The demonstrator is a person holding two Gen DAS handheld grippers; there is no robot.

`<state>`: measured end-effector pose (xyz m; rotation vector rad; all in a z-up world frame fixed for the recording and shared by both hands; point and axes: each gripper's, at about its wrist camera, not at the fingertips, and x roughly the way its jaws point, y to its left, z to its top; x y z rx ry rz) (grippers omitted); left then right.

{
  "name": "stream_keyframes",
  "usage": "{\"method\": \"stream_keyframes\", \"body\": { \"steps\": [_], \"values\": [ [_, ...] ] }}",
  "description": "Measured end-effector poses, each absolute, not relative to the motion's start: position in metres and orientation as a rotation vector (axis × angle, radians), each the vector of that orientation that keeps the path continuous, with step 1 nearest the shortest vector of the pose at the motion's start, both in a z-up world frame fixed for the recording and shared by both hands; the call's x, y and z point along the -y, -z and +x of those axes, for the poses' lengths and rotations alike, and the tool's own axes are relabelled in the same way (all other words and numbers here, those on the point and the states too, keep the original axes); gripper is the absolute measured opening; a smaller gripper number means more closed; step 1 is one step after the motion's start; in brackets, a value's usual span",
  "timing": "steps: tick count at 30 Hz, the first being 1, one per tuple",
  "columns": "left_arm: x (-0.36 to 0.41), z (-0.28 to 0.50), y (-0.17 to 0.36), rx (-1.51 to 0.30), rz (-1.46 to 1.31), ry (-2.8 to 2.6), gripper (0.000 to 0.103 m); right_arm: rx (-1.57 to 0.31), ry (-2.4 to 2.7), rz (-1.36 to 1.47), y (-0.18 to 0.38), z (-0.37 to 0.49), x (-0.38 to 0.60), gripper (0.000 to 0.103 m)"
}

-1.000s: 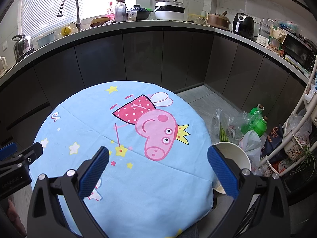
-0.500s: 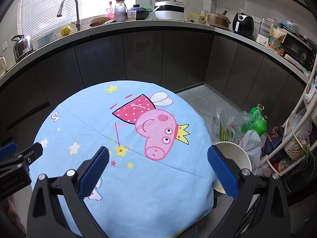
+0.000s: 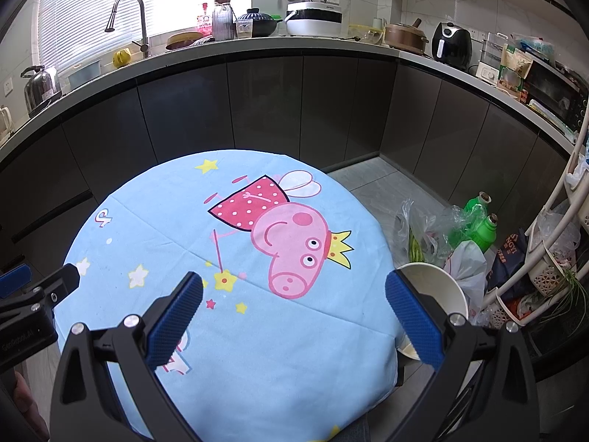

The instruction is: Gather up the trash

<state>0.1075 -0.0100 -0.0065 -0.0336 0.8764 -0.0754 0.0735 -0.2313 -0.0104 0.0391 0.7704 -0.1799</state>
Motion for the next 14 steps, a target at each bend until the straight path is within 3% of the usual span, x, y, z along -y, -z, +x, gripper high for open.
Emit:
{"method": "stream_keyframes", "body": {
  "steps": [14],
  "values": [
    [0.0103, 0.1162, 0.0051, -0.875, -0.025, 0.088, 0.094, -0.772, 0.181, 0.043, 0.0125, 0.074, 0.2316, 0.1]
  ]
}}
